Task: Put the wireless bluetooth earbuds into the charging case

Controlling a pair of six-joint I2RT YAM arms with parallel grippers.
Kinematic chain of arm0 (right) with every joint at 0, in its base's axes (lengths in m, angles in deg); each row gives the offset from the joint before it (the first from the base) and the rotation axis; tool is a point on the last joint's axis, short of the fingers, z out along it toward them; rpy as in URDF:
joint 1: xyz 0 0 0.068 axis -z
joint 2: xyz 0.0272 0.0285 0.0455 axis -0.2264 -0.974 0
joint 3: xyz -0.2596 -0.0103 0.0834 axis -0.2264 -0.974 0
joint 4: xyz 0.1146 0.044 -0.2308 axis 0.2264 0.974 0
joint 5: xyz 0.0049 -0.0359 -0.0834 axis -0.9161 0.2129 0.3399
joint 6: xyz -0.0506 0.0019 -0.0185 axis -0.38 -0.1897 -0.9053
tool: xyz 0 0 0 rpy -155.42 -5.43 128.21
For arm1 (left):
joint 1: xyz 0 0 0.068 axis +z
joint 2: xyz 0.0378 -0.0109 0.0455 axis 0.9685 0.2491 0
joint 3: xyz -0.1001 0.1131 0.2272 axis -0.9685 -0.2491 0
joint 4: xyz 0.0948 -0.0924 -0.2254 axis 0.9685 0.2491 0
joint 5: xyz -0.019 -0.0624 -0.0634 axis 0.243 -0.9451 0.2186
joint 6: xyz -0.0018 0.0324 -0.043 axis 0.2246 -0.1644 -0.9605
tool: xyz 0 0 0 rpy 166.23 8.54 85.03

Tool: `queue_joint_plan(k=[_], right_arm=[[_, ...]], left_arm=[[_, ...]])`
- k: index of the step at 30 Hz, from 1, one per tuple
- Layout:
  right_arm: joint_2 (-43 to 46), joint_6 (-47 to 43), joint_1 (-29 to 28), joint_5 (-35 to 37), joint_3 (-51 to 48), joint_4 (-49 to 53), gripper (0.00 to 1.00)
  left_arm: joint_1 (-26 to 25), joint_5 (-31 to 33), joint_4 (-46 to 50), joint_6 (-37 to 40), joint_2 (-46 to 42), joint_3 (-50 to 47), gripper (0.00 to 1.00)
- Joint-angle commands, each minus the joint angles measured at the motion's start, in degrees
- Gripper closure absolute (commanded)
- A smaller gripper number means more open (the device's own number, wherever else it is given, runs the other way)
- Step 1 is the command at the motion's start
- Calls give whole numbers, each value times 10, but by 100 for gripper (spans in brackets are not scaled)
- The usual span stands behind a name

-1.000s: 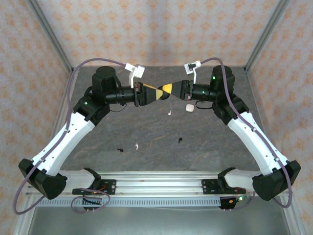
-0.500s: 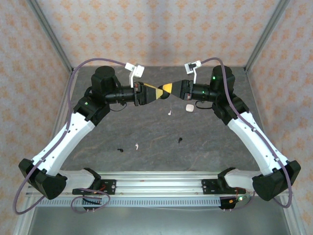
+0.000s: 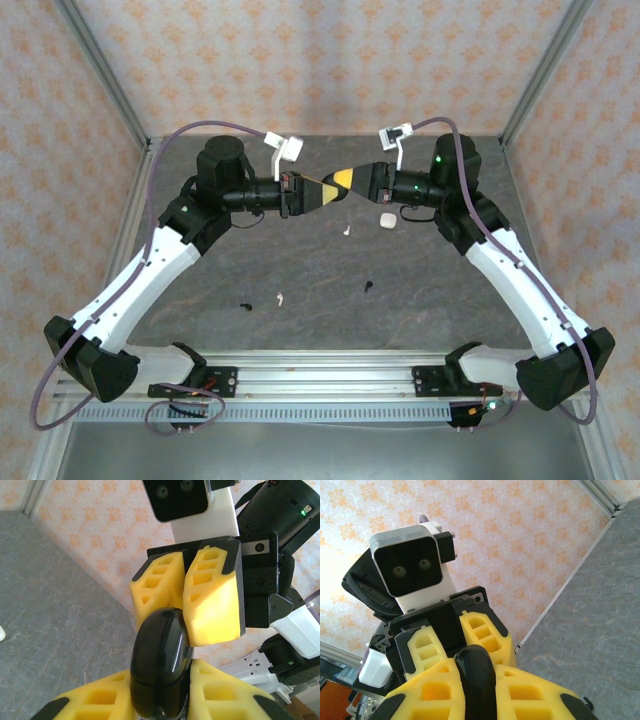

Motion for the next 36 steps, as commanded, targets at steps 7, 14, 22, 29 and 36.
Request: queue_joint_plan(k=[7, 14, 22, 29, 36], right_arm=[[13, 4, -5, -4, -7, -34, 92], [5, -26, -5, -18, -9, 6, 85], [-3, -48, -5, 7, -32, 40, 72], [-12, -78, -5, 55, -22, 109, 64], [-19, -66, -5, 50, -18, 113, 61]], left_arm=[[-16, 23, 144, 121, 12, 60, 100], [-23, 49, 281, 184, 46, 129, 100], [-26, 41, 208, 223, 3, 78, 100], [-25, 54, 172, 236, -40, 35, 100], [-23, 86, 177, 249, -65, 13, 100]])
